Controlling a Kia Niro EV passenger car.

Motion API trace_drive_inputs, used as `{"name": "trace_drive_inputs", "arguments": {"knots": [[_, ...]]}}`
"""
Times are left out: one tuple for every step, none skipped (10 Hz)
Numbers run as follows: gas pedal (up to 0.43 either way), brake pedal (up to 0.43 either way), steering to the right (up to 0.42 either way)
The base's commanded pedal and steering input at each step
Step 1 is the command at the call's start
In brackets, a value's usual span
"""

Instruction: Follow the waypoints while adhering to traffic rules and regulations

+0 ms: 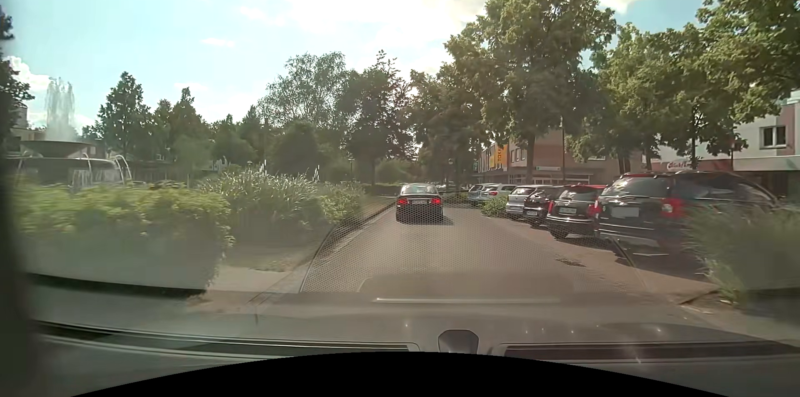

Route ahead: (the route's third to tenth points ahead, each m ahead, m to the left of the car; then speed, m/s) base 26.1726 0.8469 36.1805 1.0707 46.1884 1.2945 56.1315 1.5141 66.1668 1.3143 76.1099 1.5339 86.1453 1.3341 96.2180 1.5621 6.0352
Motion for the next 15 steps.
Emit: {"name": "trace_drive_inputs", "arguments": {"knots": [[0.11, 0.006, 0.004], [0.11, 0.006, 0.004], [0.11, 0.006, 0.004], [0.11, 0.006, 0.004], [0.11, 0.006, 0.003], [0.11, 0.006, 0.003], [0.11, 0.006, 0.002], [0.11, 0.006, 0.003], [0.11, 0.006, 0.003], [0.118, 0.006, 0.001], [0.138, 0.006, -0.002], [0.138, 0.006, -0.009], [0.138, 0.006, -0.01], [0.138, 0.006, -0.01], [0.138, 0.006, -0.01]]}}
